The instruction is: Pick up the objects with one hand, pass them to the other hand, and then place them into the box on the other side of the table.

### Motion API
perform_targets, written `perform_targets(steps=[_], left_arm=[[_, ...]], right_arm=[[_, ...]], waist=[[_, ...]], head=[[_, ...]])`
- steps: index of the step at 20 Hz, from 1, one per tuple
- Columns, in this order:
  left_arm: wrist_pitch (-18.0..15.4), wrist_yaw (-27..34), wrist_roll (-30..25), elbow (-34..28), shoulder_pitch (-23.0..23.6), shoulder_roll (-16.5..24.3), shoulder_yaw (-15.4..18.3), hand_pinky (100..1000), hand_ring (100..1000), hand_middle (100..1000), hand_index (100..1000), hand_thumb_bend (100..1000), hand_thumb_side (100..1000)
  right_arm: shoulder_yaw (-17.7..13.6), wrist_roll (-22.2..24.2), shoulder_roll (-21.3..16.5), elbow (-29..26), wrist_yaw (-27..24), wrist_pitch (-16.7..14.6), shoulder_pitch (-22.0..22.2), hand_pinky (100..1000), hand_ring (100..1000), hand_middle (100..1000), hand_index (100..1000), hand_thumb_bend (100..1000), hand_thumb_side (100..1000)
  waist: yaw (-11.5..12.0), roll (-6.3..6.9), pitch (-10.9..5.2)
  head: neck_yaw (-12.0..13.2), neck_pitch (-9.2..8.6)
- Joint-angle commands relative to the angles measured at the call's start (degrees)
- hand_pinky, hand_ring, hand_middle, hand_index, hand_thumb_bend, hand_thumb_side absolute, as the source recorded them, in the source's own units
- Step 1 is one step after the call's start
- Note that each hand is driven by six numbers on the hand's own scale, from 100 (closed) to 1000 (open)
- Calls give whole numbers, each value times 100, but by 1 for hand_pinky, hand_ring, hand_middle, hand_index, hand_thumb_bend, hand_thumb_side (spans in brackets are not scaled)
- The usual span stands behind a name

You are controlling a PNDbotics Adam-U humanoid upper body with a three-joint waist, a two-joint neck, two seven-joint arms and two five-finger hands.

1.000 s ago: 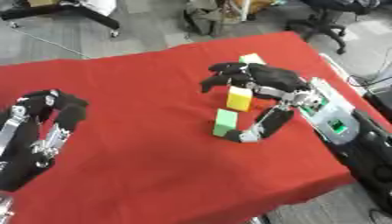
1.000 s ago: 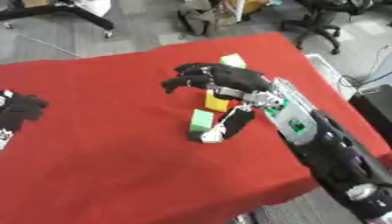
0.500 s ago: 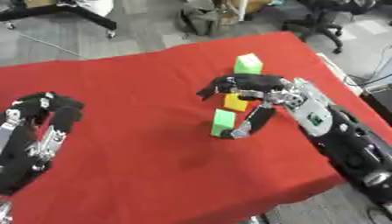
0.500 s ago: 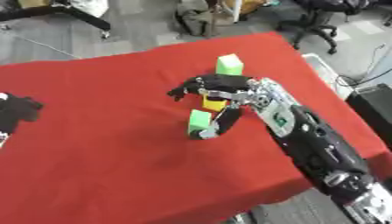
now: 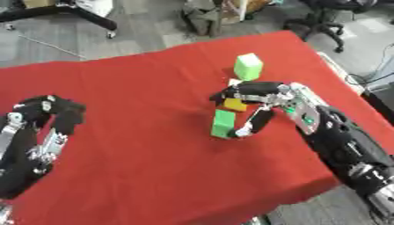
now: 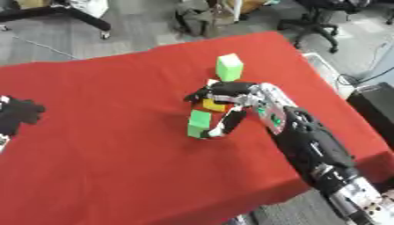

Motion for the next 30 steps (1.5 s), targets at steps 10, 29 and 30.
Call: perform_targets(steps=[10, 29, 30], left_arm=[[36, -56, 36, -102, -38, -16, 0, 911, 691, 502, 532, 254, 688], [343, 26, 501, -102, -26, 154, 308, 908, 685, 498, 529, 255, 694], [378, 52, 530, -102, -39, 166, 312, 908, 685, 498, 529, 255, 694]], right_arm=[[-235, -1004, 172, 157, 1098, -12, -170, 836, 720, 537, 843, 362, 385], [589, -2641, 51, -2071, -8, -579, -50, 794, 700, 461, 768, 289, 272], [634, -2656, 41, -2209, -92, -561, -32, 794, 700, 461, 768, 289, 272]], waist=[[3, 25, -86], [3, 0, -102], [2, -1, -101]], head=[[-53, -6], [187, 27], [213, 28]])
